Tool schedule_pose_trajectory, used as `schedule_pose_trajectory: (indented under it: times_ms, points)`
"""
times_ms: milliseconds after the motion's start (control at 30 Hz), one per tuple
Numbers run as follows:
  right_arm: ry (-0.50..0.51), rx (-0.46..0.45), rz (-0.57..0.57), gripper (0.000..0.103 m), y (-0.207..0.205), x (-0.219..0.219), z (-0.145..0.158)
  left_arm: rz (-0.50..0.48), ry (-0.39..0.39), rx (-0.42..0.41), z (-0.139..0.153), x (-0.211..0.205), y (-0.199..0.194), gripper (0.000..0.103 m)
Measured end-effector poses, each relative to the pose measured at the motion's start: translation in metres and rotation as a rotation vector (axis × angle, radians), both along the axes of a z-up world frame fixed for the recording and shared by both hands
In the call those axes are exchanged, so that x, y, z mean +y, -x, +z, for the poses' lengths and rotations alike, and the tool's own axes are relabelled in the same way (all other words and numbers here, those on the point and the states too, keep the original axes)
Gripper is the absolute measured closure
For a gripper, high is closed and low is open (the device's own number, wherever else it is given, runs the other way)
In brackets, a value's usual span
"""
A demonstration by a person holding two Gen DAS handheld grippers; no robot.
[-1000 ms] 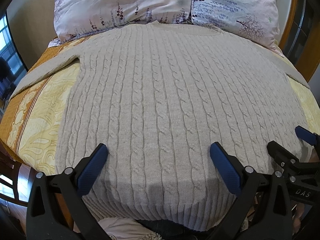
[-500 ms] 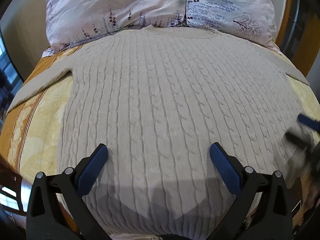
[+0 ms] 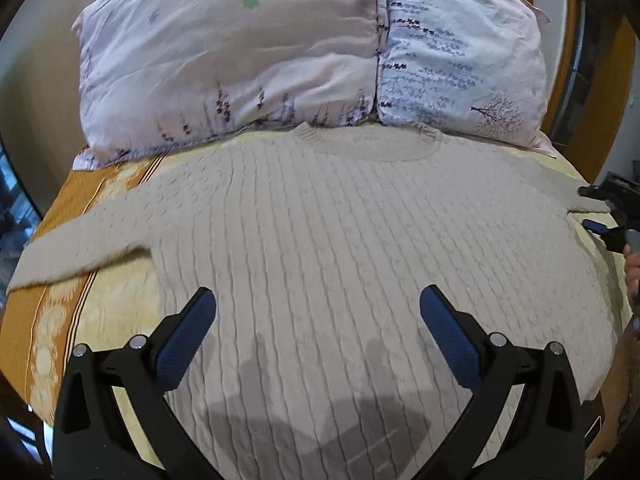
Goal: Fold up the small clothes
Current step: 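Grasp the sleeve cuff of the beige sweater with the right gripper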
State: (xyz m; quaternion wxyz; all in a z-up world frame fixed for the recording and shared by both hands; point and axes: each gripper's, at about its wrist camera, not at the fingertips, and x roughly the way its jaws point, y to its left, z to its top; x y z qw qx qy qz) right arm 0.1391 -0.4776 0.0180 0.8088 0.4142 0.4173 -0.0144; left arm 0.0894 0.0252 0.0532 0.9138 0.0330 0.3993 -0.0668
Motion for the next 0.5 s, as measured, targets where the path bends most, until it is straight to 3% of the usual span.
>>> schedule_pose_trajectory:
  times_ms: [133, 233, 400, 500]
  points:
    - [-0.022, -0.025, -0.002, 0.037, -0.014, 0.002, -0.002, -0.04, 0.08, 0.035, -0.003, 0.003, -0.014, 0.002]
    - [-0.043, -0.03, -0.071, 0.049, -0.024, -0.018, -0.007, -0.064, 0.159, 0.023, -0.006, 0.007, -0.02, 0.002]
    - [-0.043, -0.042, -0.243, 0.06, -0.018, -0.068, -0.008, -0.054, 0.096, -0.004, -0.006, 0.006, -0.03, 0.002]
    - [-0.027, -0.032, -0.288, 0.065, -0.011, -0.086, -0.01, -0.038, 0.08, 0.003, -0.006, 0.01, -0.039, 0.002]
